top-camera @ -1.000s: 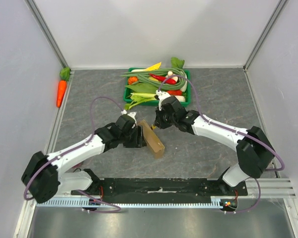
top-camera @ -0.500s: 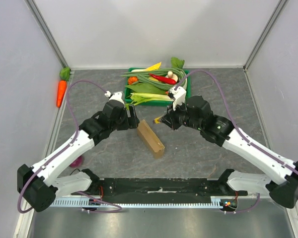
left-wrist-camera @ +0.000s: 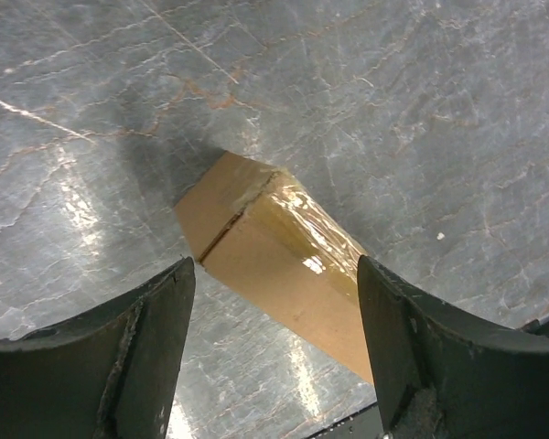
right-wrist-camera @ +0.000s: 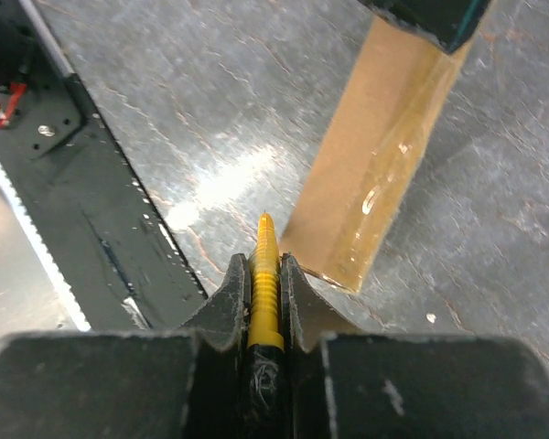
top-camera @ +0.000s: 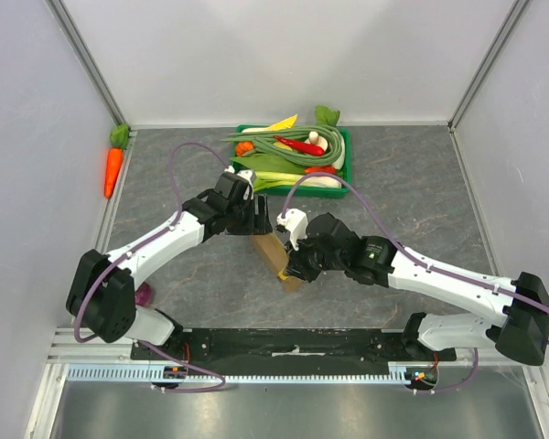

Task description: Unpack the express box

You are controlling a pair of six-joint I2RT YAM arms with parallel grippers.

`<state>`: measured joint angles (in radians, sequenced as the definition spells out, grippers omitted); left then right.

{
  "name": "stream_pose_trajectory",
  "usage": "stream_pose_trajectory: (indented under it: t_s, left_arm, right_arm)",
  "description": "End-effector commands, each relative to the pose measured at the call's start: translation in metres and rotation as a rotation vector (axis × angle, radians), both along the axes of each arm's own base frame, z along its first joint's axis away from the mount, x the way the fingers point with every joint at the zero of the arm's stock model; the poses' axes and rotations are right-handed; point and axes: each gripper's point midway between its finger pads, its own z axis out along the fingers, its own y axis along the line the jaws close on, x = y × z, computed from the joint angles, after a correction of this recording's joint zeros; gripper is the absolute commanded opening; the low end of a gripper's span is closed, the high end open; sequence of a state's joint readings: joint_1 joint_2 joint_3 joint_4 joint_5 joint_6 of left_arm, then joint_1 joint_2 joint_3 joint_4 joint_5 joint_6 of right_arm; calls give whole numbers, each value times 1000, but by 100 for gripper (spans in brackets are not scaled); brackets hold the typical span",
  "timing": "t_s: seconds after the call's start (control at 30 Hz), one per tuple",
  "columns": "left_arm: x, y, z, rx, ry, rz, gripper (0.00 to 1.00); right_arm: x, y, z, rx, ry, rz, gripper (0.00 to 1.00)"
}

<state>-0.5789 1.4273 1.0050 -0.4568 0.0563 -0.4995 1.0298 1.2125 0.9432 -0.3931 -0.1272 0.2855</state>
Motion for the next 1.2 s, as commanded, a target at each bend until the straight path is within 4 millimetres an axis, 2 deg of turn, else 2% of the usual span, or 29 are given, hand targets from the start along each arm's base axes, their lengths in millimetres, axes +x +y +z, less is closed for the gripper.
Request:
stream_pose_trajectory:
  t_s: [0.0,0.13,0.47,0.6,0.77,0.93,1.03,1.17]
  left_arm:
    - [2,-14,12,-62,-37,-77,77]
    - [-7,-11,0,-54,-1,-82,73]
    - [-38,13,-38,20,112,-53,64]
    - [-45,13,-35,0,116,-58,62]
    - [-52,8,-22,-46,107,-88,56]
    - [-58,12,-10,-50,86,-98,52]
    - [-52,11,10,-50,42,-115,50]
    - [-33,1,51,-73,-92,-174,55]
  right_arm:
    - [15,-12,-12,-53,-45,-94,0]
    - [24,-23,-19,-95,-62,-169,0]
    - [43,-47,-11,-135,-129,-332,0]
    - [49,-61,-8,-159,-156,-400,0]
    - [62,-75,-4,-185,-201,-506,0]
    - [66,-78,-2,-179,-204,-554,0]
    - [66,-80,3,-165,-206,-563,0]
    - [61,-85,12,-134,-198,-568,0]
